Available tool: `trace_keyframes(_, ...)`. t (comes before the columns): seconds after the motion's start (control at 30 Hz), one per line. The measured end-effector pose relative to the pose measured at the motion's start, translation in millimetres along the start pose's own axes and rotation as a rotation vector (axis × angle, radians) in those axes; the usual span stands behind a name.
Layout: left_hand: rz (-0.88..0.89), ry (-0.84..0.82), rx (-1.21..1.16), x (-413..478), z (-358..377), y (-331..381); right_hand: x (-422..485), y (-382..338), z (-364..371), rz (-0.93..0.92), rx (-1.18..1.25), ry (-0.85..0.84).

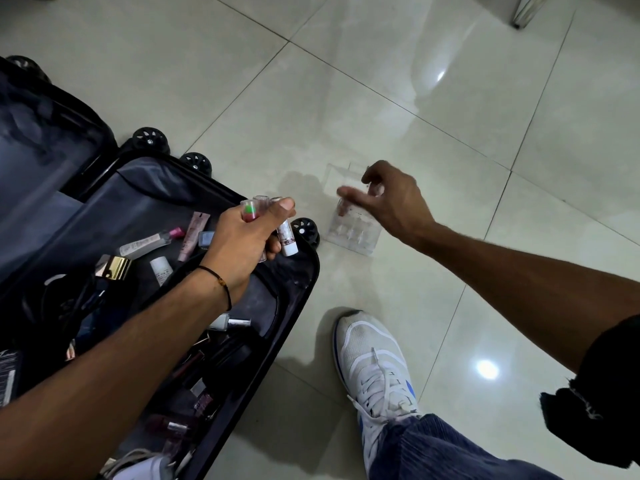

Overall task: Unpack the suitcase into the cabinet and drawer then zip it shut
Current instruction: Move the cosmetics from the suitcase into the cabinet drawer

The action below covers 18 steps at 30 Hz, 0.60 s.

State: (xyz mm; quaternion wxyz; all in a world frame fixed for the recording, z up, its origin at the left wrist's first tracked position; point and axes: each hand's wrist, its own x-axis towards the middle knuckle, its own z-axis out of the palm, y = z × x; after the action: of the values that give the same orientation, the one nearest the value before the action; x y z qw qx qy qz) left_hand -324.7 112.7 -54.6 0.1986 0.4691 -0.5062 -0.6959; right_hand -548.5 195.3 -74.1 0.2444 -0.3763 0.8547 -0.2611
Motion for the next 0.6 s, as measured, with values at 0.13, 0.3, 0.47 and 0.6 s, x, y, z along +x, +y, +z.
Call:
trace_keyframes(0.13,-0.022,-0.044,-0.026,-2,2,2,-9,-21,-24,0.152,0.386,-0.031)
trace_keyframes(0.3,-0.058,-0.043,-0.114,-3,11,5,-45,-43,-26,0.011,0.431,-0.529)
trace_keyframes(0.47,-0.039,-0.018,-0.104,-6,18,5,-59,-46,-7,0.001,0.514,-0.609)
trace_keyframes(0.6,-0.034,-0.008,-0.111,-7,19,5,-62,-40,-10,-0.002,0.566,-0.575)
